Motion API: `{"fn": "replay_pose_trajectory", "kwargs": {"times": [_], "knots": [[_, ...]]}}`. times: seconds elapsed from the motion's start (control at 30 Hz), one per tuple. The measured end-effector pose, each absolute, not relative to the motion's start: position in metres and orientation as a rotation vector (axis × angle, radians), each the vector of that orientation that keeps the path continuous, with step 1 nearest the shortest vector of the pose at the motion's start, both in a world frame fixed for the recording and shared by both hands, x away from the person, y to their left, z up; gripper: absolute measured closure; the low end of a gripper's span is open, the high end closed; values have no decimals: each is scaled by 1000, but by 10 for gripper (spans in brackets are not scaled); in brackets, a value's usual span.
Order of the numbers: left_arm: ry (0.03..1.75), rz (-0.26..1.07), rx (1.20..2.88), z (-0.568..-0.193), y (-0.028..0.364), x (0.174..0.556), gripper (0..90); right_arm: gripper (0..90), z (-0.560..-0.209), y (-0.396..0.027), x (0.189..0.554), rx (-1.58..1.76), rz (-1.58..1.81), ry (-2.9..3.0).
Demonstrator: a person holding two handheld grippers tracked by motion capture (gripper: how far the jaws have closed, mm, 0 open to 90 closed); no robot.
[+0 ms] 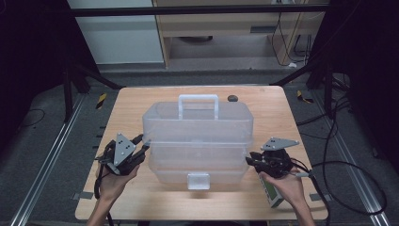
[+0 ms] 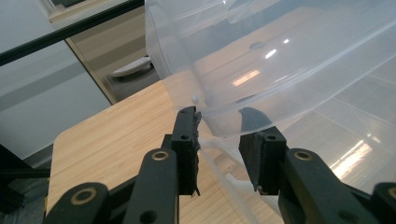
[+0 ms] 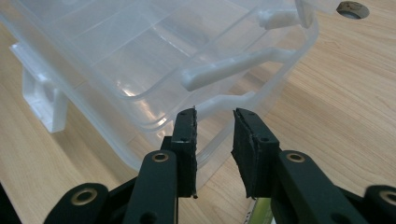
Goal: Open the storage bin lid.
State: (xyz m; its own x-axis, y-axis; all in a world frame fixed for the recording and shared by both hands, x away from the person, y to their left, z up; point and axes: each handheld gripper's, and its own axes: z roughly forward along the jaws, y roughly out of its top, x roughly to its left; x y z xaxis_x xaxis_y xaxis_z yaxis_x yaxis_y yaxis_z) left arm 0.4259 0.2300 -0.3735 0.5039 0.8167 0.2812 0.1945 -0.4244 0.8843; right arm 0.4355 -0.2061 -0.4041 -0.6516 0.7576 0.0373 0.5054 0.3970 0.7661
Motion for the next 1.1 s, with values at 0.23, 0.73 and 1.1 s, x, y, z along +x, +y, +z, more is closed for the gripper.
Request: {"fn": "replay_pose_trajectory", "kwargs": {"times": [0.23,0.73,1.1], "knots": [[841,927,1899,-372,230,427,675,740,-406,-205,437,1123,1112,2344],[845,933,1898,-370,230,428,679,746,-409,-202,440,1222,1119,2310],[847,936,1898,-369,229,428,684,754,-410,-201,441,1278,1127,2299]]}}
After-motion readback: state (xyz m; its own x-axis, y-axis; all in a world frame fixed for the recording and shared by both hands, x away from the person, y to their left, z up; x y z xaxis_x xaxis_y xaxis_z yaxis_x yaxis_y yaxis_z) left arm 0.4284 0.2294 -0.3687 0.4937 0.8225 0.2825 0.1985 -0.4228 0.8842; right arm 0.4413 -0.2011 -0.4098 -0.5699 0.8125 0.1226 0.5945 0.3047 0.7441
